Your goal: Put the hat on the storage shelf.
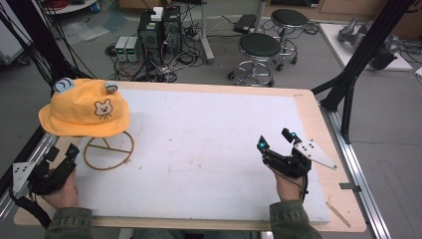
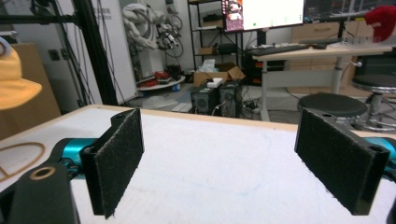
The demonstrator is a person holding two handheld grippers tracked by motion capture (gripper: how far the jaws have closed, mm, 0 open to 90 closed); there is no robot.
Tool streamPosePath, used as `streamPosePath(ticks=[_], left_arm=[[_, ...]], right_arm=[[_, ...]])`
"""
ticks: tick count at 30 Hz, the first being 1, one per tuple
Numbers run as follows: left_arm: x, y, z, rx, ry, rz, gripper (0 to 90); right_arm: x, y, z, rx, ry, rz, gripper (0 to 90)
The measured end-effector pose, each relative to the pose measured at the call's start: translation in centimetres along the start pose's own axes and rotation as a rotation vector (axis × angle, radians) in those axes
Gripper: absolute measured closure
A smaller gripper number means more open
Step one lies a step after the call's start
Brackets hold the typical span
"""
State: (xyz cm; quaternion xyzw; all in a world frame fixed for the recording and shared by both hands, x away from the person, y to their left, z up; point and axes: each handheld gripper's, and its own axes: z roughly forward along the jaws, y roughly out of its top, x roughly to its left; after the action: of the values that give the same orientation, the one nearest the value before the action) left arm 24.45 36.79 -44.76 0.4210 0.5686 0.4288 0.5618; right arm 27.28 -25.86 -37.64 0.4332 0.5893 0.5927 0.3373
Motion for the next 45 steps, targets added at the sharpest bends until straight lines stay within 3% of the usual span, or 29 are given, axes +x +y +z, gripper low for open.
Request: streamPosePath(ticks=[10, 14, 19, 24, 32, 45], left_arm=[[0.0, 0.0, 0.0, 0.0, 0.0, 0.0, 32.4], [0.0, 0.0, 0.0, 0.0, 0.0, 0.0, 32.4], [-0.1, 0.0, -0.1, 0.001, -0.001, 0.003, 32.5], [-0.1, 0.0, -0.1, 0.002, -0.001, 0.004, 32.5], [-0.2, 0.0, 0.0, 0.002, -0.006, 0.004, 32.4], [-0.1, 0.0, 0.0, 0.002, -0.003, -0.001, 32.5]], right_arm=[[-1.5, -2.2, -0.7, 0.039, -0.106, 0.007, 13.6], [-1.5, -2.5, -1.0, 0.02, -0.121, 0.004, 13.5], [-2.0, -3.5, -1.2, 0.036, -0.138, 0.01, 13.4], [-2.1, -3.4, -1.6, 0.018, -0.144, 0.028, 13.4], [-1.6, -3.4, -1.6, 0.013, -0.135, -0.007, 13.5], [-2.1, -3.7, -2.3, 0.012, -0.144, 0.016, 13.5]])
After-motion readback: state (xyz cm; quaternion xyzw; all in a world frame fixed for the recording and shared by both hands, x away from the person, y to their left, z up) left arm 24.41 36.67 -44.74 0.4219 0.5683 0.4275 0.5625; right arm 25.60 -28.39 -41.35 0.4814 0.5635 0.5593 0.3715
